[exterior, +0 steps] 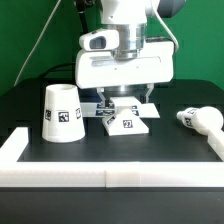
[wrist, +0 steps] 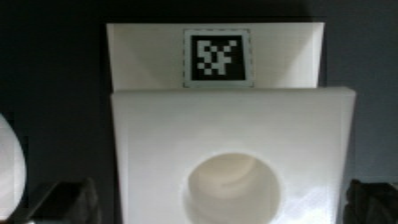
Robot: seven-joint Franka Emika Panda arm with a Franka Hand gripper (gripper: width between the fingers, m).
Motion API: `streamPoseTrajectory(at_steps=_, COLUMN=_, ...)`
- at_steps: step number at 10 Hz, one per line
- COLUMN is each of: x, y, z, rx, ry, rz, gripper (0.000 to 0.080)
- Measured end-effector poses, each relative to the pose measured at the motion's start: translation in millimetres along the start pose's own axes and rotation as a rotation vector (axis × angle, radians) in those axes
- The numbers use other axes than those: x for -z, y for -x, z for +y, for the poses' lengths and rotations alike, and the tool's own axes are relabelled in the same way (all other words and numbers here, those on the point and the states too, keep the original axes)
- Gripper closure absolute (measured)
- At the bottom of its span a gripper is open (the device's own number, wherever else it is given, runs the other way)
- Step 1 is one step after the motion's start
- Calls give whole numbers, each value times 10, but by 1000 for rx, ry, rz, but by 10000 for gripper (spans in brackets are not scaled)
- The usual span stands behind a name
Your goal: Assemble lamp
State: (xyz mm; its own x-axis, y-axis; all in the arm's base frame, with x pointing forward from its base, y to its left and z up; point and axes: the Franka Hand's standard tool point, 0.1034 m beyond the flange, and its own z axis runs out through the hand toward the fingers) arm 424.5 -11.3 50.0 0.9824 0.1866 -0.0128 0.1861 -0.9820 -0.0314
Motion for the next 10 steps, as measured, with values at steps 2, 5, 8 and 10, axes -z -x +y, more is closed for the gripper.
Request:
streamPoseTrajectory(at_steps=2, x=6, y=-10, z=0, rx=1, ry=0, rz=2, gripper=265)
streamPoseTrajectory(at_steps=5, x=6, y=-10, z=0, rx=1, ry=0, rz=2, gripper=265)
streamPoseTrajectory(at_steps=8, x=9, y=-43, z=-20, rx=-7, ry=-2, rz=-2, gripper=265)
streamPoseTrajectory(at_steps=10, x=26, y=-356, z=-90, rx=4, ry=-12, rz=1, gripper=263)
